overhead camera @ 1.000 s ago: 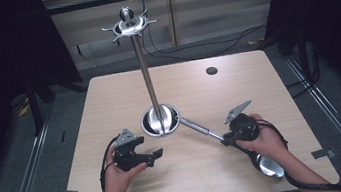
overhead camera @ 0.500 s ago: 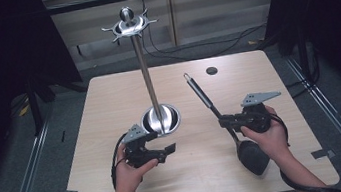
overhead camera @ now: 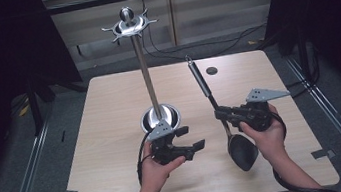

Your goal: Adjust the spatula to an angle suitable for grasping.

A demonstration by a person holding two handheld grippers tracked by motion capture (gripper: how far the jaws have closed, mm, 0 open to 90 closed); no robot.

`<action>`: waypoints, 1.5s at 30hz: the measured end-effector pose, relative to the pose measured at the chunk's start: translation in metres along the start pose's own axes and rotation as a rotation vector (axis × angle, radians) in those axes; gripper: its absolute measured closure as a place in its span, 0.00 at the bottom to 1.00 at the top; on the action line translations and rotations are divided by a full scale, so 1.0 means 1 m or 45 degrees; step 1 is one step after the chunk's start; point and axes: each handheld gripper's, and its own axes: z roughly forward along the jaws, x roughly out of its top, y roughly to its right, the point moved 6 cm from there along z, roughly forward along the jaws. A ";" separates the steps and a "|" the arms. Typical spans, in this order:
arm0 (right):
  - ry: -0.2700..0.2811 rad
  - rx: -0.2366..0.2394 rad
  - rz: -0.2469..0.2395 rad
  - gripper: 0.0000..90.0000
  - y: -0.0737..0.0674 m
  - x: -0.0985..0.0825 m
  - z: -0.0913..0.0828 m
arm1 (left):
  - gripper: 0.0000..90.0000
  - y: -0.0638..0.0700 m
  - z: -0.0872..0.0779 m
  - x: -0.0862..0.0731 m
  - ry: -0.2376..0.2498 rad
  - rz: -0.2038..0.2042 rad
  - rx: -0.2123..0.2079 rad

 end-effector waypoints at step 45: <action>-0.093 -0.209 0.033 0.11 0.026 -0.057 -0.007 | 0.98 -0.009 -0.010 0.032 0.098 0.069 0.080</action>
